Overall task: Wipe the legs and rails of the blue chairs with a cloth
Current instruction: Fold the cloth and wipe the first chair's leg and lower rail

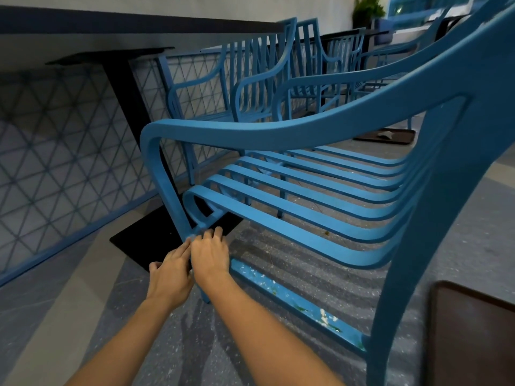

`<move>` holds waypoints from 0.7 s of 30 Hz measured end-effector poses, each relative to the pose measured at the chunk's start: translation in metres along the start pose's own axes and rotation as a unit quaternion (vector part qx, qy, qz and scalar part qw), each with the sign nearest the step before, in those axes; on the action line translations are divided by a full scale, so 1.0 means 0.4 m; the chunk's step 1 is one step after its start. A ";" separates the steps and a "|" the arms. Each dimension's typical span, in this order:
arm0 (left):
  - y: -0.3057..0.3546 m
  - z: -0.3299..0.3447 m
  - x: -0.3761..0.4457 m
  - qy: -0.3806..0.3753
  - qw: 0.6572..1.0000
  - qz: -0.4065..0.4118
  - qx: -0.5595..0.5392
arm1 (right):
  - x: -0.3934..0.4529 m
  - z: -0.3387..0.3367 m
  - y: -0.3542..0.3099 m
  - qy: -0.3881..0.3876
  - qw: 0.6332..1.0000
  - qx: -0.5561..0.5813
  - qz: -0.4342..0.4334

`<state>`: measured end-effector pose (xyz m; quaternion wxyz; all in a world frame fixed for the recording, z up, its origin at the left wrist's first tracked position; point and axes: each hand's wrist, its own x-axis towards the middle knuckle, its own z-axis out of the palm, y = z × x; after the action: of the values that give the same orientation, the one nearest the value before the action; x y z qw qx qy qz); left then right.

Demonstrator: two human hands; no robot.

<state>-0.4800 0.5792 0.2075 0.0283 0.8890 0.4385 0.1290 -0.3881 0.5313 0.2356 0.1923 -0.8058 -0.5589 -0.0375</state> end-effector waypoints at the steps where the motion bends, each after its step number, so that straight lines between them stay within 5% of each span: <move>1: 0.002 0.001 -0.002 -0.002 1.000 -0.002 -0.010 | -0.001 0.006 0.001 -0.004 1.000 0.000 -0.003; 21: -0.001 0.003 0.005 -0.007 1.000 -0.013 0.020 | -0.040 0.023 0.041 -0.004 1.000 -0.019 -0.022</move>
<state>-0.4787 0.5811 0.2067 0.0156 0.8845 0.4521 0.1140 -0.3804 0.5152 0.2182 0.1741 -0.7969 -0.5764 -0.0490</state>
